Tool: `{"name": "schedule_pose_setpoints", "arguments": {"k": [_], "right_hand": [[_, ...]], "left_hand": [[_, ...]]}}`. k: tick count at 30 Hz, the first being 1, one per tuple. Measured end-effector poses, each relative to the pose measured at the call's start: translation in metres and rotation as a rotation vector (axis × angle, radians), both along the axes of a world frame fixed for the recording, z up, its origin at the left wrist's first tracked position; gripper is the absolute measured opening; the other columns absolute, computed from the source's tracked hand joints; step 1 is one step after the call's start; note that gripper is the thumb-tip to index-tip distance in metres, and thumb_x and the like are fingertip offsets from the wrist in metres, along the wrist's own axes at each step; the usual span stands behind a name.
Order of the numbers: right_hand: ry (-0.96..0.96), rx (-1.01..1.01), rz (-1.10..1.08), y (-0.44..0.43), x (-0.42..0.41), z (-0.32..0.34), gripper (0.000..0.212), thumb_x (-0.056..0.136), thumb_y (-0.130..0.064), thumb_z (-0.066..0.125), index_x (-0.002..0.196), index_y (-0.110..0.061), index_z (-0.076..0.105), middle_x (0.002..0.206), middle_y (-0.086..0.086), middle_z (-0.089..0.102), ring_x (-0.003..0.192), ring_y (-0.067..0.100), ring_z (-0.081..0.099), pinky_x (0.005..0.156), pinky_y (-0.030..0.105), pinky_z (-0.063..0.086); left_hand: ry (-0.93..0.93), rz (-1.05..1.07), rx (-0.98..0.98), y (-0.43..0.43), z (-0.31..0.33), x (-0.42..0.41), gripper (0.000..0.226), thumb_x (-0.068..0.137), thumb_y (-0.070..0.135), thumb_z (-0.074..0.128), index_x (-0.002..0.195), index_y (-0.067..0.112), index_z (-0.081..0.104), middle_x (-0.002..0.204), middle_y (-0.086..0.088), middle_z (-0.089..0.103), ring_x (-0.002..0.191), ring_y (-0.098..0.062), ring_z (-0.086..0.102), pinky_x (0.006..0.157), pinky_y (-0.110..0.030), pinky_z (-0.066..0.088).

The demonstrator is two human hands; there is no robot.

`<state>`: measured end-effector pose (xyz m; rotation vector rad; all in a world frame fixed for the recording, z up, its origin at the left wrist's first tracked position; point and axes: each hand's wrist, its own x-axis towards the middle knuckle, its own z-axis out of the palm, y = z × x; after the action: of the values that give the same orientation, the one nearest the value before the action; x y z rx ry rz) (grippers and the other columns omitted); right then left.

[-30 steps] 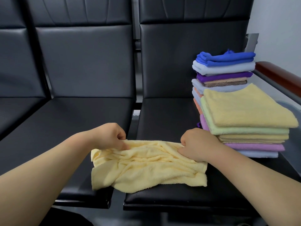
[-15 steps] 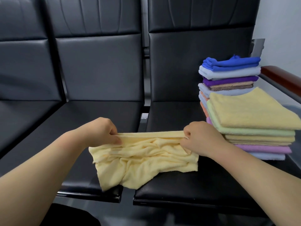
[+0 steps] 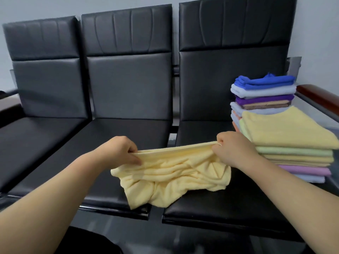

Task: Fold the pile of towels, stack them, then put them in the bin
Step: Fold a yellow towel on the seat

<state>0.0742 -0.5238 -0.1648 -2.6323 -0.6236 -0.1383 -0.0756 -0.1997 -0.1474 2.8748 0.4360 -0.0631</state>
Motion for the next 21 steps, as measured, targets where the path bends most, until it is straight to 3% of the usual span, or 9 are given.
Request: {"name": "schedule_pose_setpoints", "arguments": {"k": [3,7,10,12,14,16,19,21], "right_hand": [[-0.074,-0.026,-0.070,0.001,-0.002,0.004,0.023,0.087,-0.022,0.053,0.069,-0.015,0.043,0.070,0.001,0.051,0.066,0.022,0.046,0.057,0.034,0.033],[-0.078,-0.031,-0.112,0.001,-0.002,0.003,0.026,0.090,-0.023,0.052,0.068,-0.015,0.041,0.070,0.001,0.050,0.066,0.021,0.045,0.056,0.034,0.033],[-0.045,-0.009,-0.120,0.002,0.000,0.001,0.026,0.089,-0.022,0.053,0.067,-0.015,0.042,0.070,0.001,0.051,0.067,0.023,0.048,0.057,0.034,0.035],[-0.021,0.036,-0.124,0.001,0.001,-0.001,0.026,0.088,-0.021,0.052,0.066,-0.014,0.040,0.070,0.002,0.051,0.075,0.028,0.053,0.059,0.036,0.037],[0.000,0.067,-0.128,0.001,0.001,-0.001,0.026,0.088,-0.019,0.052,0.066,-0.014,0.039,0.071,0.003,0.053,0.087,0.032,0.057,0.062,0.038,0.041],[0.018,0.066,-0.129,0.002,0.000,0.000,0.025,0.089,-0.019,0.052,0.067,-0.013,0.040,0.074,0.005,0.056,0.100,0.032,0.061,0.069,0.042,0.049],[0.033,0.078,-0.133,0.002,0.000,0.002,0.025,0.089,-0.020,0.052,0.068,-0.012,0.043,0.079,0.008,0.060,0.110,0.032,0.061,0.075,0.042,0.051],[0.040,0.075,-0.144,0.000,0.002,0.002,0.025,0.089,-0.020,0.053,0.068,-0.012,0.043,0.079,0.007,0.059,0.103,0.034,0.060,0.074,0.042,0.051]], "left_hand": [[-0.056,0.027,-0.038,0.001,-0.002,-0.004,0.057,0.078,0.057,0.078,0.064,0.011,0.048,0.053,0.009,0.037,0.053,-0.013,0.035,0.052,-0.031,0.029],[-0.140,-0.003,-0.049,-0.003,-0.003,-0.007,0.067,0.082,0.064,0.072,0.058,0.014,0.035,0.055,0.006,0.033,0.053,-0.014,0.030,0.053,-0.032,0.026],[-0.170,0.008,-0.098,0.002,-0.003,-0.010,0.062,0.088,0.060,0.068,0.059,0.011,0.042,0.056,0.002,0.039,0.053,-0.012,0.034,0.053,-0.036,0.031],[-0.197,0.017,-0.141,0.005,-0.005,-0.009,0.058,0.090,0.059,0.066,0.066,0.008,0.055,0.068,-0.008,0.055,0.059,-0.013,0.045,0.059,-0.040,0.042],[-0.209,0.010,-0.152,0.006,-0.005,-0.009,0.055,0.090,0.057,0.068,0.069,0.006,0.059,0.079,-0.007,0.061,0.065,-0.014,0.050,0.066,-0.039,0.048],[-0.218,-0.002,-0.165,0.005,-0.005,-0.009,0.054,0.088,0.054,0.072,0.069,0.005,0.059,0.082,0.001,0.059,0.068,-0.014,0.051,0.068,-0.038,0.048],[-0.212,-0.003,-0.187,0.010,-0.004,-0.009,0.045,0.086,0.051,0.076,0.063,0.016,0.058,0.081,0.007,0.059,0.068,-0.012,0.054,0.063,-0.028,0.044],[-0.156,-0.011,-0.179,0.016,-0.002,-0.008,0.056,0.084,0.055,0.077,0.063,0.008,0.054,0.069,0.001,0.053,0.061,-0.014,0.046,0.060,-0.029,0.040]]}}
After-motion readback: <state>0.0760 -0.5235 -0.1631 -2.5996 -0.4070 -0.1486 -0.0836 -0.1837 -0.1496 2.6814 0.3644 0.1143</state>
